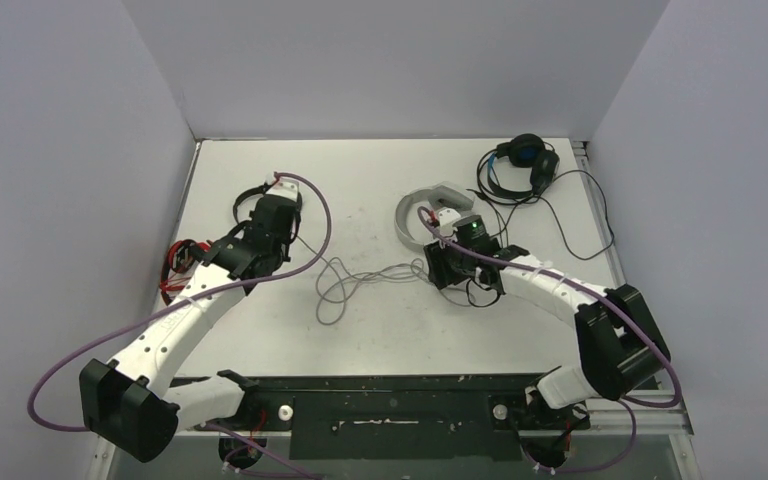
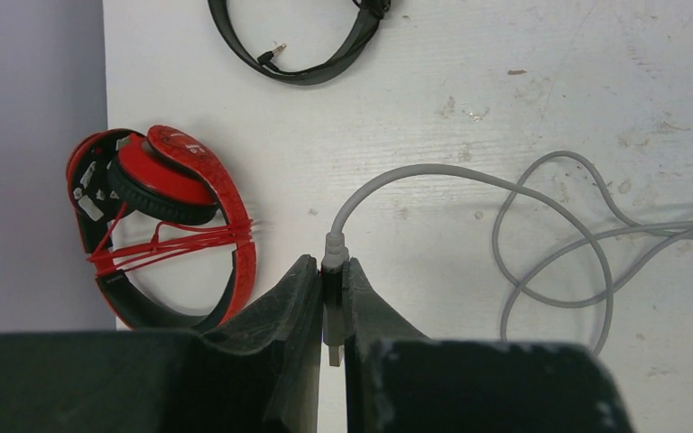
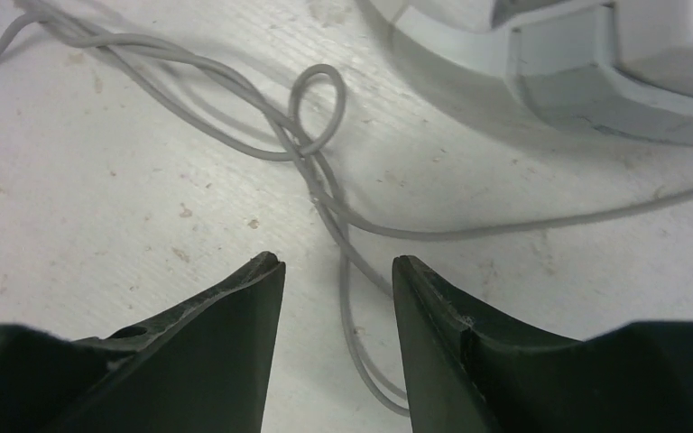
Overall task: Wrap the headphones
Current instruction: Untie the headphones cable at the center of the board.
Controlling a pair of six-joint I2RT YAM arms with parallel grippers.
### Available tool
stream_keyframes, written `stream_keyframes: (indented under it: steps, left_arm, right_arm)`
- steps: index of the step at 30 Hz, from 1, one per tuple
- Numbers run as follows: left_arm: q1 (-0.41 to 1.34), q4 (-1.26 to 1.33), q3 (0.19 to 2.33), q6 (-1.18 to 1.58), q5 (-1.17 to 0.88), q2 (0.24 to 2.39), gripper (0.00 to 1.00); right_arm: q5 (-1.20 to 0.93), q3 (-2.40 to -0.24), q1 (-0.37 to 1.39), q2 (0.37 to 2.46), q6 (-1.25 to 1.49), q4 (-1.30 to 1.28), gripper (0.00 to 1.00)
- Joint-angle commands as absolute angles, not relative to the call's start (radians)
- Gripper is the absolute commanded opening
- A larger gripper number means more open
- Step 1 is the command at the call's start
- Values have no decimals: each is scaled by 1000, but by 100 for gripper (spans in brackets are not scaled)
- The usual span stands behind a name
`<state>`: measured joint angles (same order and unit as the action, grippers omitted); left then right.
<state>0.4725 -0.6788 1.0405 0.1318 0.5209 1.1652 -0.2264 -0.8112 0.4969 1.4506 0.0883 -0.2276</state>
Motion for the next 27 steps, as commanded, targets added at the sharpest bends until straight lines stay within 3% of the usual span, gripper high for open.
stream_keyframes:
  steps: [1,12,20,23,27]
  left_arm:
    - [476,-666,1061,147,602,1141,8]
    - [474,-645,1069,139,639,1113,9]
    - [472,-667,1077,140,703,1115,9]
    - [472,-673,1089,141,729,1112,9]
    - [472,-680,1103,138,739,1107,9]
  right_arm:
    - [-290,-824,528,1467,-24,-140,49]
    - [-231,-903,565,1624,-114,-162,47]
    - [-221,-913,572,1636,-111,-137,25]
    - [-226,-912,573,1634,-115,-117,35]
    - [-226,-920,590,1647,-139,-105,39]
